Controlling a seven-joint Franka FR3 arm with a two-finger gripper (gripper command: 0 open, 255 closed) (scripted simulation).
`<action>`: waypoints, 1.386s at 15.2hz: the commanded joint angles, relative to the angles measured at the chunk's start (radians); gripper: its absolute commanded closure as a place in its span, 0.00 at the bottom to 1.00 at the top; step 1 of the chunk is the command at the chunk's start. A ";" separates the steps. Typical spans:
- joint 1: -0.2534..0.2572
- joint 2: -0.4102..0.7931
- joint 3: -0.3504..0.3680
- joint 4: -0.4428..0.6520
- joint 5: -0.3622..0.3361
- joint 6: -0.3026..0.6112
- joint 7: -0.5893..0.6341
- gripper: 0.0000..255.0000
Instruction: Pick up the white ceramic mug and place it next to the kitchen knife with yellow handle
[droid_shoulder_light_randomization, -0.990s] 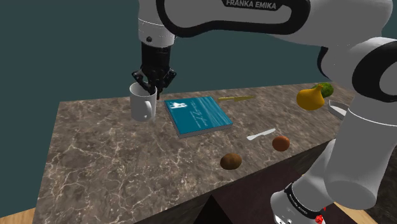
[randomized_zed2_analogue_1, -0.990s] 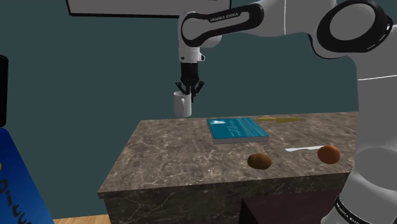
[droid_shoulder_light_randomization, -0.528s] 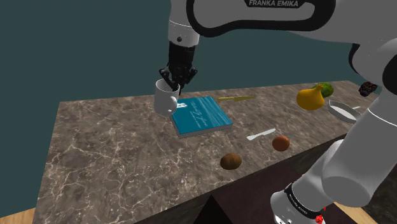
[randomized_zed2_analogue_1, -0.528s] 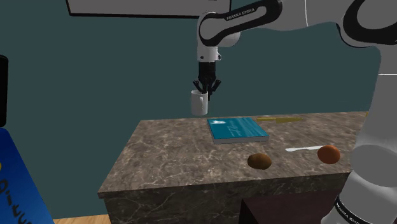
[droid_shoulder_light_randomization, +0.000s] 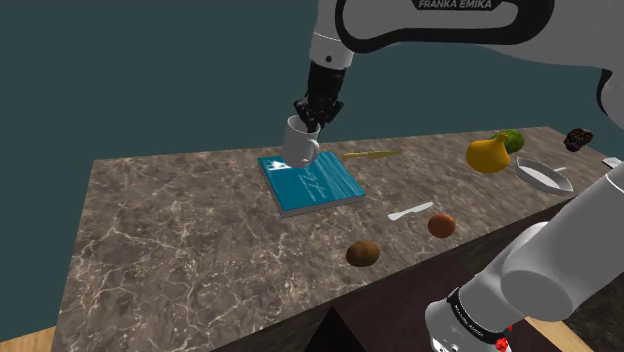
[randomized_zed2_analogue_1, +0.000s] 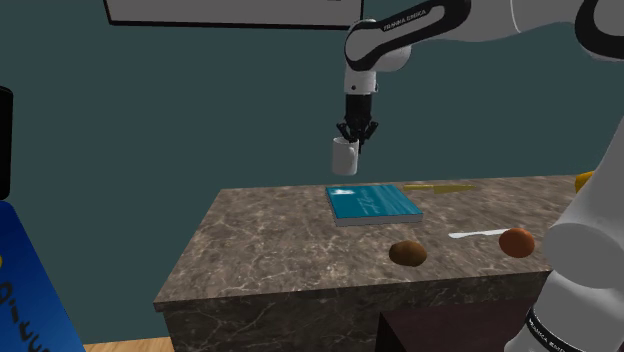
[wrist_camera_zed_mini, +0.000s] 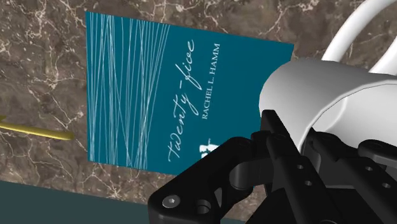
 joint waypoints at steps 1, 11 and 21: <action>-0.023 -0.034 -0.024 -0.049 0.009 0.015 -0.052 1.00; -0.132 -0.127 -0.162 -0.151 0.009 0.023 -0.300 1.00; -0.239 -0.116 -0.301 -0.141 -0.021 0.021 -0.537 1.00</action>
